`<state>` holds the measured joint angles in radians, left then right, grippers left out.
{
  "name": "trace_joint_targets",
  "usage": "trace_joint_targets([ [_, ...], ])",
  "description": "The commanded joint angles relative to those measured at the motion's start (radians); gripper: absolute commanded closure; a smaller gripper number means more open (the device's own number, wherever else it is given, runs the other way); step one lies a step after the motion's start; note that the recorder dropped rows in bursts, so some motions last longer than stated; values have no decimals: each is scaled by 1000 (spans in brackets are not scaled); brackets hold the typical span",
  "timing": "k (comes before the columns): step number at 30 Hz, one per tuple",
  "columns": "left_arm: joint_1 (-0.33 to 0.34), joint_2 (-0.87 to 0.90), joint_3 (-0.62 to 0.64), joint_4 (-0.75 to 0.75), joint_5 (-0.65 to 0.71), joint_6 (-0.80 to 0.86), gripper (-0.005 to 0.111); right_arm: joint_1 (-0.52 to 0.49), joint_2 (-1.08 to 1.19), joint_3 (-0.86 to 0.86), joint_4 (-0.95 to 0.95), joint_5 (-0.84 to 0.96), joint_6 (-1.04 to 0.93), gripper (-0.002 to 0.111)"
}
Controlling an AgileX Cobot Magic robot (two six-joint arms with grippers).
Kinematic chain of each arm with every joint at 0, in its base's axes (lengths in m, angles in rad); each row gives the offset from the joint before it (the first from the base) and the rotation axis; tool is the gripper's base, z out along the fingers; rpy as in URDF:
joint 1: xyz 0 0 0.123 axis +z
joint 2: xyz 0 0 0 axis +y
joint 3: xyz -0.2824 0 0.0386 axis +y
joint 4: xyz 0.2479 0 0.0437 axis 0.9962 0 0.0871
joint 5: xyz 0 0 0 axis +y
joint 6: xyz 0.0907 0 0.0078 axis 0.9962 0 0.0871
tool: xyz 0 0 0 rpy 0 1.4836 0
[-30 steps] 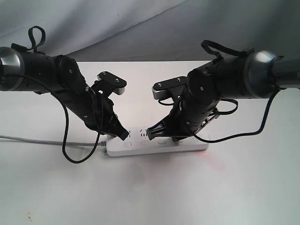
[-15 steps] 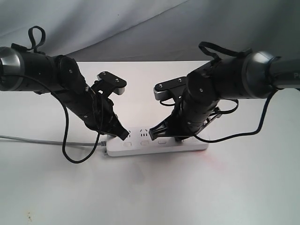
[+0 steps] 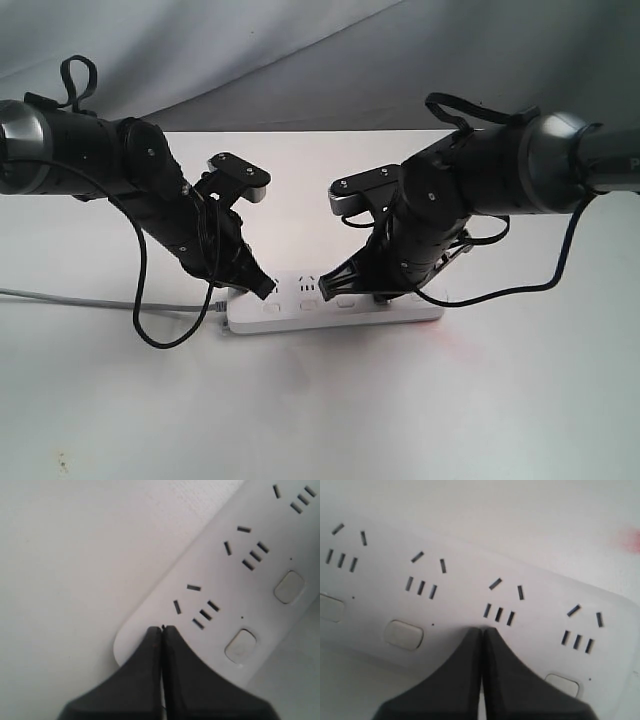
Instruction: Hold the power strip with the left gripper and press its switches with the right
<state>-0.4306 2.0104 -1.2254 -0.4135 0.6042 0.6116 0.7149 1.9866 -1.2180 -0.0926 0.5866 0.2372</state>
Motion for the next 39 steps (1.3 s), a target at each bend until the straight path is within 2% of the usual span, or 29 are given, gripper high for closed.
trace_joint_targets([
  [1, -5, 7, -2, 3, 3, -10, 107, 1, -28, -40, 26, 34, 0, 108],
  [8, -5, 7, -2, 3, 3, -10, 107, 62, -10, -63, 34, 12, -5, 108],
  [23, -5, 7, -2, 3, 3, -10, 107, 65, 86, -63, 56, 1, -1, 108],
  [39, -5, 7, -2, 3, 3, -10, 107, 93, 49, -56, 52, 57, 7, 108],
])
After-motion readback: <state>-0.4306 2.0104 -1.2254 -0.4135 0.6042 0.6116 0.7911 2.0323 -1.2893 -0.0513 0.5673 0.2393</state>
